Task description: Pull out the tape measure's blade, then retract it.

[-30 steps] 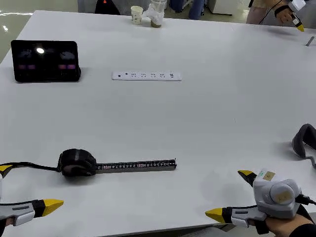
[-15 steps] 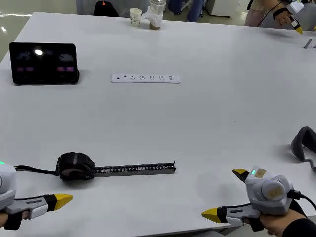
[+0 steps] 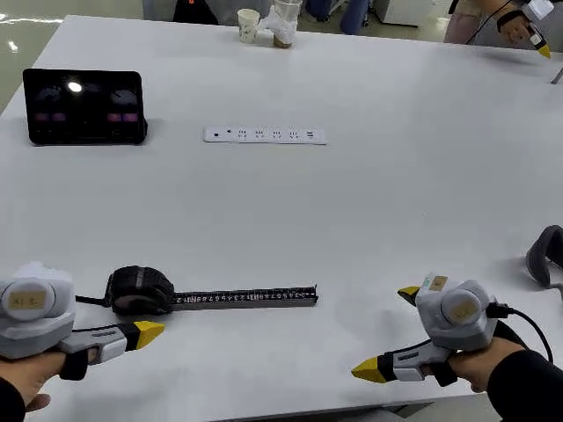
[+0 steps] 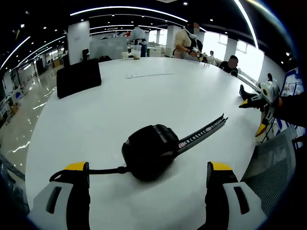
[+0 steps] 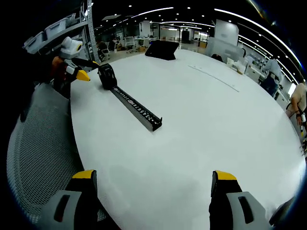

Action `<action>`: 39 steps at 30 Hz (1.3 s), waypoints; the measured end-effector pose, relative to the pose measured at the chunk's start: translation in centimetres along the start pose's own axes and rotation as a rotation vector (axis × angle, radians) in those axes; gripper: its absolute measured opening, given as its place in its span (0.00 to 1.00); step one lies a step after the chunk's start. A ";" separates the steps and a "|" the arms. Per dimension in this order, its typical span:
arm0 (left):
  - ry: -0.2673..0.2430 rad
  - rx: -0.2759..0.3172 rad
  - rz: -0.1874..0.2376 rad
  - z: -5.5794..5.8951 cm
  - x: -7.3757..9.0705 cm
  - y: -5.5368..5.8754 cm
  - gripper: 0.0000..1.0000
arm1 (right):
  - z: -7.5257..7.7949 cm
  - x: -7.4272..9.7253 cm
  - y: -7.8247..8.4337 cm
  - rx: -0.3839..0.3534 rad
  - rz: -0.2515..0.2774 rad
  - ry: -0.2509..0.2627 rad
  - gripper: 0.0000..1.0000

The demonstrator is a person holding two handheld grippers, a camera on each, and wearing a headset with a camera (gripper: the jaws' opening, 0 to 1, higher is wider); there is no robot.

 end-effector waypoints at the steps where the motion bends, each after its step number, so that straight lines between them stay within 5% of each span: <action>1: -0.004 0.002 0.001 0.2 -0.1 -0.2 0.99 | 0.2 -0.1 -0.3 0.021 -0.007 -0.004 0.99; 10: -0.033 0.018 0.039 1.4 -0.8 -1.3 0.99 | 1.2 -0.6 -1.7 0.123 -0.068 -0.055 0.99; 23: -0.069 0.021 0.089 2.7 -2.0 -1.2 0.99 | 2.3 -2.0 -3.3 0.226 -0.146 -0.115 0.99; 31: -0.169 0.100 0.187 1.8 -2.2 -2.2 0.99 | 2.9 -2.8 -4.9 0.281 -0.177 -0.147 0.99; 39: -0.212 0.159 0.191 1.3 -2.6 -1.3 0.99 | 3.6 -4.0 -6.6 0.331 -0.199 -0.180 0.99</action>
Point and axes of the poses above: the centre of the closed fingertips' face, and the gripper's own axes: x roughly backward along the fingers, z roughly to its right, y roughly out of its underside, the point moved 5 cm from there along x, roughly backward along the fingers, and after that the axes turned 12 degrees about -y, right-handed, at the moved point
